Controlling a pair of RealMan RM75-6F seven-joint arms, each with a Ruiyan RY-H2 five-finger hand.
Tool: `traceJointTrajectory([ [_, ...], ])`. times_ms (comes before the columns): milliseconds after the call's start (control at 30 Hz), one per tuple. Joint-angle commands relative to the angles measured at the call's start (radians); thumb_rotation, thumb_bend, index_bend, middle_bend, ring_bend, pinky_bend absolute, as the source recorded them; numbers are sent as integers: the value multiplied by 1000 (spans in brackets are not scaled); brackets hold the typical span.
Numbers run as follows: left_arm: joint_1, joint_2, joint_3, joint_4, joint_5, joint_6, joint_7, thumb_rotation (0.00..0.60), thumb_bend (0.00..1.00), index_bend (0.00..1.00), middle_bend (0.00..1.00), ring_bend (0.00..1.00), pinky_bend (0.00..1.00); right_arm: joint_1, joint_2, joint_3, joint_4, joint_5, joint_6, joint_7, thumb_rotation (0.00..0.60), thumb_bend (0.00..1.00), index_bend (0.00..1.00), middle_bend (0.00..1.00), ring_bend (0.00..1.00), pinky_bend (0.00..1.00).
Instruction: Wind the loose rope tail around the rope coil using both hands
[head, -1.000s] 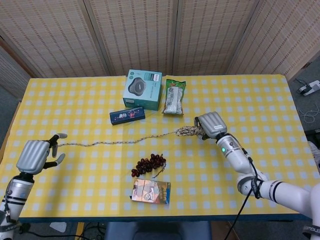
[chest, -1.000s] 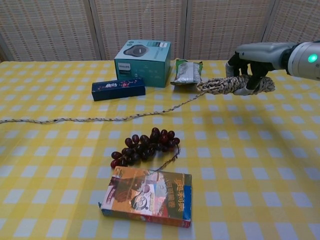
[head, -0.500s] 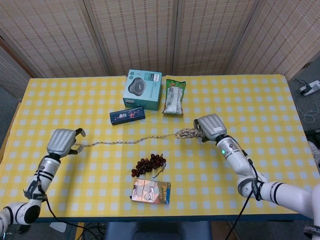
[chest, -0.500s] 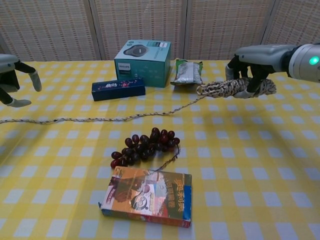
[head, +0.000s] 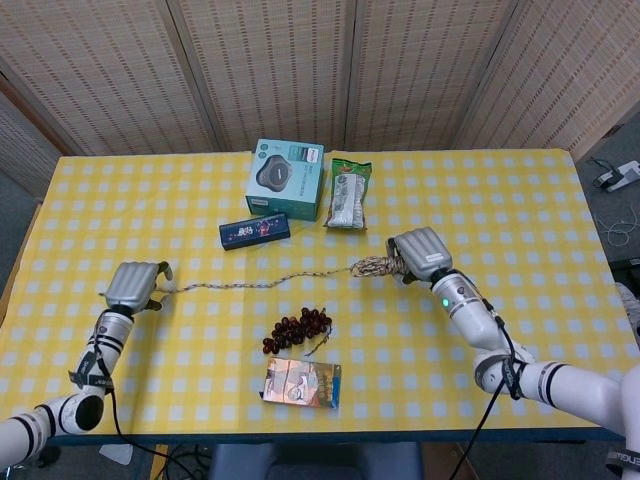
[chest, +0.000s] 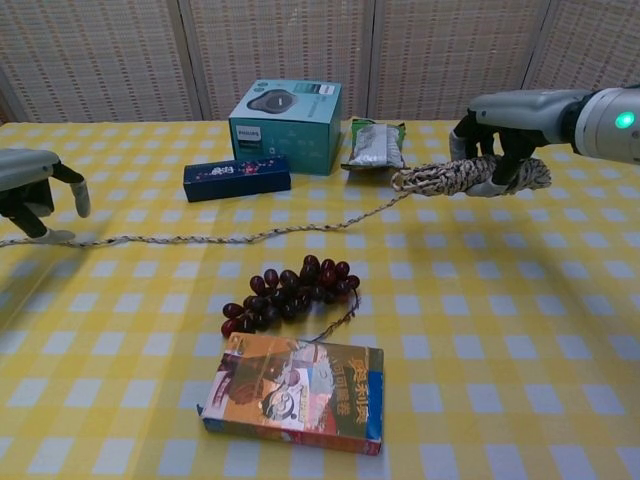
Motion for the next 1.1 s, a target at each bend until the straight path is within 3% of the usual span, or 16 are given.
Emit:
traceJointTrajectory([
  [33, -11, -15, 7, 16, -25, -13, 15, 600, 305, 535, 1000, 1000, 1000, 1, -3, -1, 3, 0, -1, 1, 600, 377, 697, 605, 486, 575],
  [500, -51, -95, 7, 104, -118, -28, 48, 600, 304, 582, 1000, 1000, 1000, 8, -13, -8, 24, 9, -16, 8, 600, 376, 697, 604, 486, 577],
  [1100, -79, -130, 12, 142, -165, -41, 66, 600, 325, 616, 1000, 1000, 1000, 9, -22, -14, 46, 12, -26, 23, 600, 376, 706, 604, 491, 580],
])
